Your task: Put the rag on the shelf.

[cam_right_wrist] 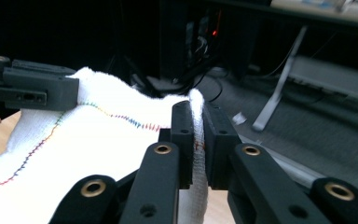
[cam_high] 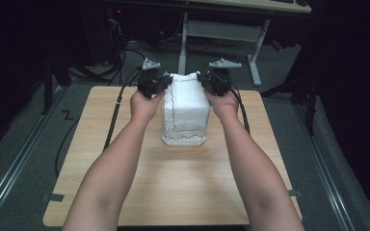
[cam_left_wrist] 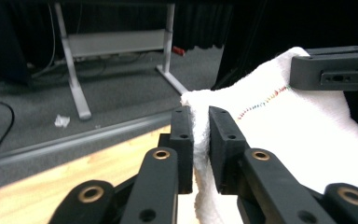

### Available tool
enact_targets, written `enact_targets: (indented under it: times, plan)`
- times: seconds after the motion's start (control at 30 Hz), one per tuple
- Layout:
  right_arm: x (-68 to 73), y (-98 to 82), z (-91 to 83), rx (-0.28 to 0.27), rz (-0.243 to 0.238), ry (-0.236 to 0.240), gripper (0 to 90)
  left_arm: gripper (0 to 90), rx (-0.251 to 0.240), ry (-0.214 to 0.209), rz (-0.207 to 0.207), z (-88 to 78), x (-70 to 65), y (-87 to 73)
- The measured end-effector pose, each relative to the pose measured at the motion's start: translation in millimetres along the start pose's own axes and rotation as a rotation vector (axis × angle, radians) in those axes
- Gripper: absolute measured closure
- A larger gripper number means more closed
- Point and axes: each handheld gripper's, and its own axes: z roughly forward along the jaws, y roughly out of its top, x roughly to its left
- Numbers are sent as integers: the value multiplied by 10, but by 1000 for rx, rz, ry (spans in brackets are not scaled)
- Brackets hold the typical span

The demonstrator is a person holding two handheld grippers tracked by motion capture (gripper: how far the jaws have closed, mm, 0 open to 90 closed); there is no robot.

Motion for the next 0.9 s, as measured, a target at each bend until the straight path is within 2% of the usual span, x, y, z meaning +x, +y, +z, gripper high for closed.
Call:
enact_targets:
  times: [0.1, 0.17, 0.3, 0.6, 0.87, 0.9]
  plan:
    - [-25, -32, 17, 3, 14, 9, 758, 599, 4, -12, -12, 4, 18, -43]
    - [-38, -45, 12, -3, 30, 16, 758, 569, -3, -8, -15, -5, 11, -55]
    - [-44, -60, -1, 2, 23, 11, 758, 553, -38, -8, -18, -103, -19, -37]
    - [17, -75, -111, -1, 8, 12, 731, 542, -41, 8, -12, -275, -57, -37]
    - [157, -133, -297, -16, -16, 28, 662, 523, -43, -4, 0, -453, -104, -130]
    - [195, -187, -376, -30, -23, 22, 642, 521, -40, 0, 15, -513, -115, -179]
